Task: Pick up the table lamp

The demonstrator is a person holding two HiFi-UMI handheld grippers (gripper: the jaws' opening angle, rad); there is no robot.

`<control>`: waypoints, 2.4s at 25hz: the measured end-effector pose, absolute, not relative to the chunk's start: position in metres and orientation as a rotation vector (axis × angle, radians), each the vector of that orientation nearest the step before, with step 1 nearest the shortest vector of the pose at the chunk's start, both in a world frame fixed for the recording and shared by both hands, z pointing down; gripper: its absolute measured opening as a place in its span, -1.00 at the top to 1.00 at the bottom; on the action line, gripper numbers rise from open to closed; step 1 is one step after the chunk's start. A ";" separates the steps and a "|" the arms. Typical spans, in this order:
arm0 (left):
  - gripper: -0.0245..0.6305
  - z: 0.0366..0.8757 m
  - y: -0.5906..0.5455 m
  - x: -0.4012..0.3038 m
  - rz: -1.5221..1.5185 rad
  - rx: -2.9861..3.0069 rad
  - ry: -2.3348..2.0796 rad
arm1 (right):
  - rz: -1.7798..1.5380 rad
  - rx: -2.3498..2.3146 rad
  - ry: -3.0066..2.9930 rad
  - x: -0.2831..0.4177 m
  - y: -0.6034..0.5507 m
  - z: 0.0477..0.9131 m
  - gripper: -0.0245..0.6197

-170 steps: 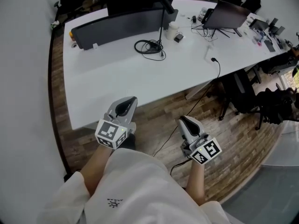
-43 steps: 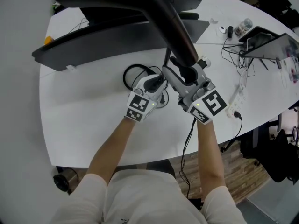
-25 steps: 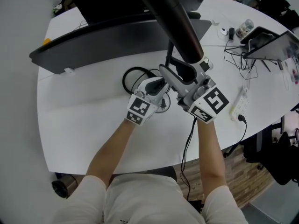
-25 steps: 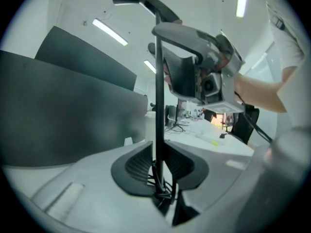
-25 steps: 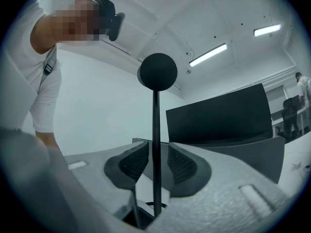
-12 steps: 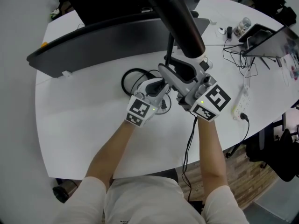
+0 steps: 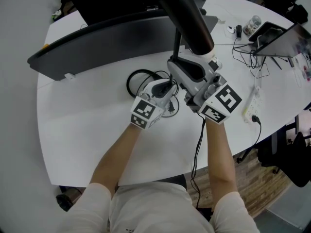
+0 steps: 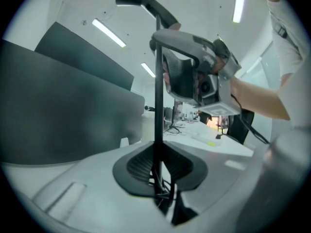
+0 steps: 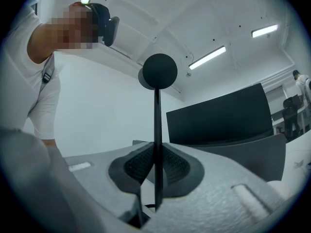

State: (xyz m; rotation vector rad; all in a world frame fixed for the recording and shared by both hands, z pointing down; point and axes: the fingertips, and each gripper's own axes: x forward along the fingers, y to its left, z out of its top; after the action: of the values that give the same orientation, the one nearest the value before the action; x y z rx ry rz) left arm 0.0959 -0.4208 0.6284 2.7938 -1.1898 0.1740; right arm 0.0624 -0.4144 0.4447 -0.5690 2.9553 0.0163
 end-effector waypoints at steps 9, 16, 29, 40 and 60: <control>0.78 0.627 -0.417 0.097 0.211 2.790 -1.191 | -0.010 -0.560 2.945 0.063 -0.412 0.442 0.80; 0.78 0.621 -0.414 0.097 0.231 2.792 -1.200 | -0.011 -0.531 2.932 0.064 -0.406 0.435 0.80; 0.78 0.582 -0.395 0.087 0.272 2.813 -1.189 | -0.028 -0.516 2.905 0.061 -0.391 0.396 0.81; 0.78 0.524 -0.376 0.080 0.242 2.827 -1.203 | -0.012 -0.491 2.889 0.053 -0.370 0.338 0.81; 0.78 0.440 -0.333 0.077 0.256 2.852 -1.147 | 0.024 -0.541 2.862 0.052 -0.327 0.250 0.81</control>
State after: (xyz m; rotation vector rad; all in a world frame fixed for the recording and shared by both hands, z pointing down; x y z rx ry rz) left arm 0.0775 -0.3328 0.4403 2.8516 -1.1471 0.2560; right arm 0.0524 -0.3269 0.2499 -0.5414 2.8620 0.0237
